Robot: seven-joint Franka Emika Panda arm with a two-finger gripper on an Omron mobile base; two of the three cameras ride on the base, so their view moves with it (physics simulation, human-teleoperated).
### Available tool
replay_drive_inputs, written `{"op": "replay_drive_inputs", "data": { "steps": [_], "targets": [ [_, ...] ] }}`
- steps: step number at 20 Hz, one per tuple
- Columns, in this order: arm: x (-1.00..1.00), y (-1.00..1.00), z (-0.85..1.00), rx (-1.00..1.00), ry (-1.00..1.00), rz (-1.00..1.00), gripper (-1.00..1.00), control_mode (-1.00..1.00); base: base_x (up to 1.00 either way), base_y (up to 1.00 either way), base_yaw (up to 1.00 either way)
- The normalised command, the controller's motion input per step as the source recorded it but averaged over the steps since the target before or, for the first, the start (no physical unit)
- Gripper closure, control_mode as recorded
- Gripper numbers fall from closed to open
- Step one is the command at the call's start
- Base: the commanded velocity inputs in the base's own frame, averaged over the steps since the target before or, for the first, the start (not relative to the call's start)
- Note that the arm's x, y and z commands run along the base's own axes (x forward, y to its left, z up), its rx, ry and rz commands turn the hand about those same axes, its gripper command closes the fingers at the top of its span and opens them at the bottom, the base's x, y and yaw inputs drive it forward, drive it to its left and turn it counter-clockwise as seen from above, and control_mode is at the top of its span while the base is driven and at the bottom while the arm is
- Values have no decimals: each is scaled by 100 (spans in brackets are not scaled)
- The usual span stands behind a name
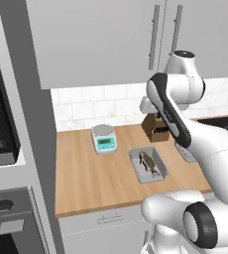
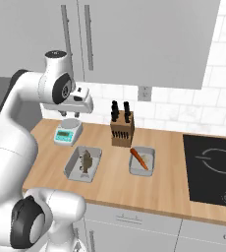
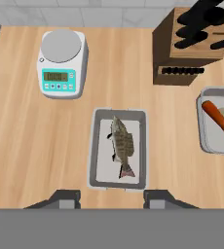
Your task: Take the meat container that has the fish and place it on the second highest rack of the freezer. Then take the vegetable container that has the garlic and carrot and place it on the highest rack of the freezer.
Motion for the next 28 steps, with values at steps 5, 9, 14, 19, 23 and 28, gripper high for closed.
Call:
{"op": "replay_drive_inputs", "data": {
  "steps": [5,9,14,19,23,28],
  "targets": [
    [-7,-1,0,0,-1,0,-100,-100,0,0,0],
    [-53,-18,-16,0,-1,-14,-100,-100,0,0,0],
    [-60,-43,-50,1,-9,-38,-100,-100,0,0,0],
    [0,-71,-47,29,0,-65,-100,-100,0,0,0],
    [0,-36,-40,29,0,-72,-100,-100,0,0,0],
    [0,-66,-42,17,0,-58,-100,-100,0,0,0]
  ]
}}
